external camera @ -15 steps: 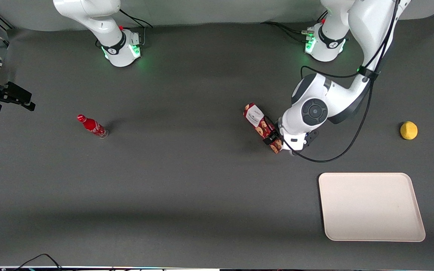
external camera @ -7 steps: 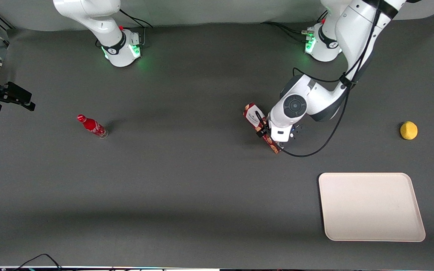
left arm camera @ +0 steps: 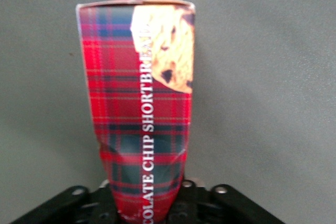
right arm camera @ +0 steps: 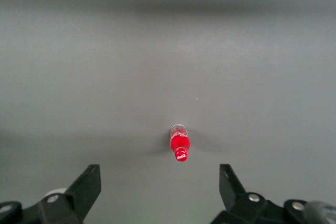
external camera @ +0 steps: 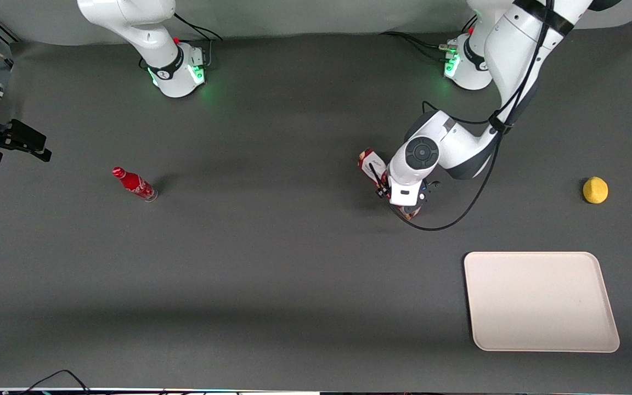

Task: Place red cookie box on tray
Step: 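Carry the held cookie box over to the white tray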

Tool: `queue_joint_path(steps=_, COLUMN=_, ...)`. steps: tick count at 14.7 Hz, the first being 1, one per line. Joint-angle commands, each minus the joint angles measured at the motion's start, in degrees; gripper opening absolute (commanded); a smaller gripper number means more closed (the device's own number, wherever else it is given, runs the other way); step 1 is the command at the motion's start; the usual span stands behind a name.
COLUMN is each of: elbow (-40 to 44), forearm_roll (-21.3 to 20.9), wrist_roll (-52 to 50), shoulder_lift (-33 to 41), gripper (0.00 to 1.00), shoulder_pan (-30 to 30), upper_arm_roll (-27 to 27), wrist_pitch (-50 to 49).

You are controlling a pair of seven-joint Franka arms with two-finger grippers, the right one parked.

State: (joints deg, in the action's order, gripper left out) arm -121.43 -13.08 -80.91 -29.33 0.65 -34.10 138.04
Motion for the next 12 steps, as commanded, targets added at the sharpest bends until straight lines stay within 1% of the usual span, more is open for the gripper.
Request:
queue_joint_path(steps=1, elbow=1.2, forearm_roll=-1.7, wrist_roll=-0.8, shoulder_lift=0.8, gripper=0.0, shoulder_pan=0.9, upper_arm_roll=0.1, wrist_pitch=-1.5)
queue_joint_path(steps=2, elbow=2.2, forearm_roll=-1.7, wrist_roll=0.9, shoulder_lift=1.9, gripper=0.0, shoulder_pan=1.3, upper_arm_roll=0.6, wrist_pitch=-2.9)
queue_joint_path(steps=4, elbow=6.5, forearm_roll=-1.7, wrist_roll=6.4, shoulder_lift=3.0, gripper=0.0, shoulder_pan=3.1, upper_arm_roll=1.5, wrist_pitch=-9.1)
queue_joint_path(steps=6, elbow=13.4, forearm_roll=-1.2, wrist_roll=11.3, shoulder_lift=3.3, gripper=0.0, shoulder_pan=3.5, upper_arm_roll=3.6, wrist_pitch=-15.6)
queue_joint_path(steps=8, elbow=21.0, forearm_roll=-0.9, wrist_roll=16.8, shoulder_lift=3.4, gripper=0.0, shoulder_pan=3.5, upper_arm_roll=5.6, wrist_pitch=-24.3)
queue_joint_path(steps=10, elbow=29.1, forearm_roll=1.0, wrist_roll=24.4, shoulder_lift=3.4, gripper=0.0, shoulder_pan=4.1, upper_arm_roll=7.6, wrist_pitch=-32.3)
queue_joint_path(steps=12, elbow=36.9, forearm_roll=3.3, wrist_roll=33.4, shoulder_lift=3.4, gripper=0.0, shoulder_pan=4.2, upper_arm_roll=11.5, wrist_pitch=-40.2)
